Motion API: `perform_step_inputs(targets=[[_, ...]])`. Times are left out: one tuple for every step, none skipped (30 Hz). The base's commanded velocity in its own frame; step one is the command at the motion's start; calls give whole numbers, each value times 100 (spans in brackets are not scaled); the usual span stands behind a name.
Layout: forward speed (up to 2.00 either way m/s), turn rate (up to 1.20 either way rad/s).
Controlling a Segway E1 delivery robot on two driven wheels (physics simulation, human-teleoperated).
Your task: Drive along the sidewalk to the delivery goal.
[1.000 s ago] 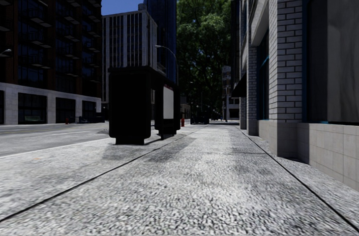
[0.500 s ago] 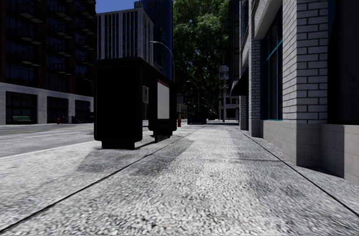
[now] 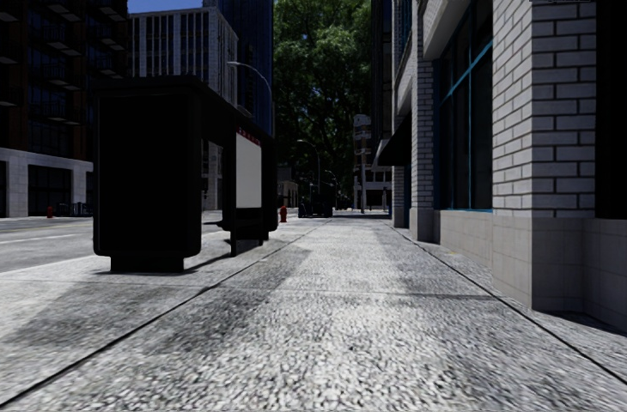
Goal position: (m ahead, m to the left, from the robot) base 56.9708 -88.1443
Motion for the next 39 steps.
perform_step_inputs(targets=[[154, 0], [154, 0], [154, 0], [154, 0], [154, 0], [154, 0], [154, 0], [154, 0], [154, -43], [154, -43], [154, -120], [154, -120], [154, -120], [154, -120], [154, -120], [154, -108], [154, 0], [154, 0], [154, 0], [154, 0], [155, 0], [155, 0], [155, 0], [155, 0], [155, 0], [155, 0], [163, 0], [177, 0], [177, 0], [200, 0], [200, 0], [200, 0], [200, 0], [200, 0], [200, 0], [200, 0], [200, 0], [200, 0], [200, 0]])
